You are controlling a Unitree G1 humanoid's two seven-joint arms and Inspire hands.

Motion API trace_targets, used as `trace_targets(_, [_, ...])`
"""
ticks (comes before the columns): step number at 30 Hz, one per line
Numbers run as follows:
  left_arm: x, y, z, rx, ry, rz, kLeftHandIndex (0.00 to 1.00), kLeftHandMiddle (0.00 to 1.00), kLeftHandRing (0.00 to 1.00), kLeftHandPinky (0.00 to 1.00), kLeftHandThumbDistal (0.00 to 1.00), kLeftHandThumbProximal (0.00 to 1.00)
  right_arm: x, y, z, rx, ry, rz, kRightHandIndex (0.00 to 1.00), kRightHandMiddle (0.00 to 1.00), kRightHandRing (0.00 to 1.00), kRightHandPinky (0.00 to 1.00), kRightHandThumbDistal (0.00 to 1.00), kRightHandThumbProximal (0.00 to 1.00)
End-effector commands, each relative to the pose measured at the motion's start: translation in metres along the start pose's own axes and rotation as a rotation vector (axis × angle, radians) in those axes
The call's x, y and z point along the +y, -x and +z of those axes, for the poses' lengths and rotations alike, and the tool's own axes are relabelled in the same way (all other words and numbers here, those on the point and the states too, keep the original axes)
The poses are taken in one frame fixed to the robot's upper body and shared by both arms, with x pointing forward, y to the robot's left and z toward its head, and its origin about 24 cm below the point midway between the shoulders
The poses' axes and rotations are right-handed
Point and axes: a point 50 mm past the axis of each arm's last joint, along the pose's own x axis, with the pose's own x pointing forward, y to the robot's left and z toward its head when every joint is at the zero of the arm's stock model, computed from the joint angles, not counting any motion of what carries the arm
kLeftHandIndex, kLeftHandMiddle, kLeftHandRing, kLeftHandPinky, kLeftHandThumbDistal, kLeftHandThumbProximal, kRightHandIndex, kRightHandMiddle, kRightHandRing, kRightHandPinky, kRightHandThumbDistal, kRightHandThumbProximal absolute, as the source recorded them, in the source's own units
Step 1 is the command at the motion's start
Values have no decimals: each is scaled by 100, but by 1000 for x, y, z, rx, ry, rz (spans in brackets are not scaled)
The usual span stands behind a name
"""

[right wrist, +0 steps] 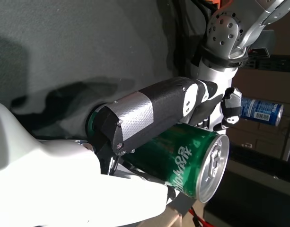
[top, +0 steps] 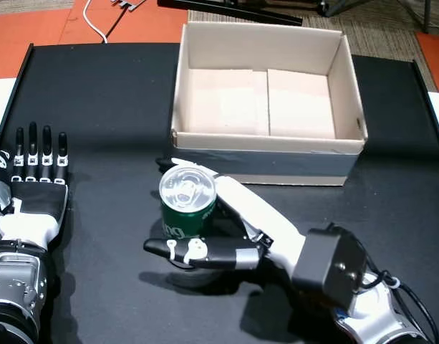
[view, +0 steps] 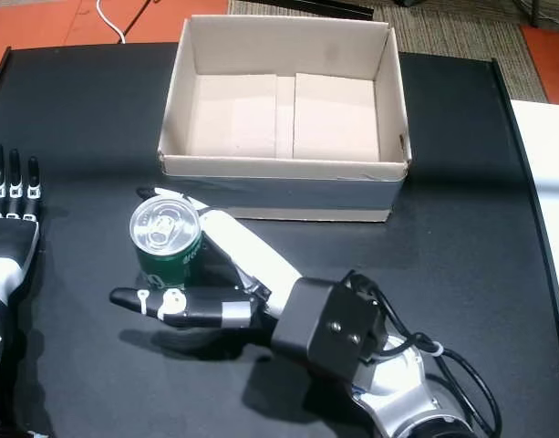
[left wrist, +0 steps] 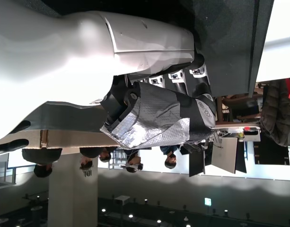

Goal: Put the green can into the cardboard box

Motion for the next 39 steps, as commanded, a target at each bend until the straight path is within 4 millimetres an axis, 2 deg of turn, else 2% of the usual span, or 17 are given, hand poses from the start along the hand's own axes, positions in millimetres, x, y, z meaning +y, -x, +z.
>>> trace_targets(1, [27,13,-7,23,10,111,51,52,63,75,0,50,4,0,-4,28,-27,-6,86,82,83,97,100,52])
trace_targets(5, [27,12,-6,24,5,110,51,52,62,75,0,54,7,-2,-6,48,-40,-9,81,80,82,94,100,54])
trace_targets(8, [27,12,-6,20,15,110,51,52,61,73,0,54,11,-4,-7,62,-65,-45,72,68,69,81,97,34])
trace_targets(9, [27,12,-5,19,19,107,51,51,61,73,0,54,12,-4,-7,65,-77,-68,66,60,59,72,73,22])
trace_targets(10, [27,13,-5,18,22,104,50,51,61,74,0,54,13,-5,-7,66,-86,-86,61,53,54,64,73,17])
trace_targets(11, [27,13,-5,16,25,100,49,51,61,74,0,53,15,-5,-7,66,-96,-104,52,45,47,55,61,10])
trace_targets(12, [27,13,-4,13,28,99,49,50,61,74,0,51,16,-6,-7,68,-98,-120,42,38,41,49,57,8])
trace_targets(15, [26,12,-3,8,33,102,50,52,62,76,0,50,20,-7,-9,91,-90,-149,24,26,29,33,47,14])
trace_targets(18, [26,13,-1,9,36,76,61,62,72,83,0,56,24,-7,-12,127,-80,-176,9,11,15,23,26,8])
trace_targets(22, [27,13,0,9,22,70,62,62,72,83,0,57,29,-7,-16,161,-64,-212,0,2,7,17,6,23])
trace_targets(25, [26,13,1,8,8,61,61,63,72,84,0,58,32,-7,-16,168,-53,-229,0,0,4,15,5,34])
trace_targets(27, [26,13,1,7,-3,58,60,61,70,82,0,58,33,-7,-16,168,-45,-231,0,0,1,12,10,43])
trace_targets(29, [26,13,1,4,0,65,62,62,70,81,0,57,33,-8,-15,162,-40,-232,0,0,0,10,10,44])
trace_targets(31, [25,13,1,3,1,60,62,63,71,81,0,56,32,-8,-14,157,-47,-229,0,0,0,11,6,37])
trace_targets(33, [26,13,1,4,1,52,62,62,71,82,0,56,30,-9,-14,153,-36,-221,0,1,2,13,8,36])
trace_targets(35, [26,13,1,6,0,52,61,62,71,81,0,56,27,-10,-10,128,-1,-207,0,0,1,13,13,41])
trace_targets(39, [25,13,0,7,-9,63,63,64,72,82,0,58,12,-14,4,28,99,-188,0,0,3,18,18,38])
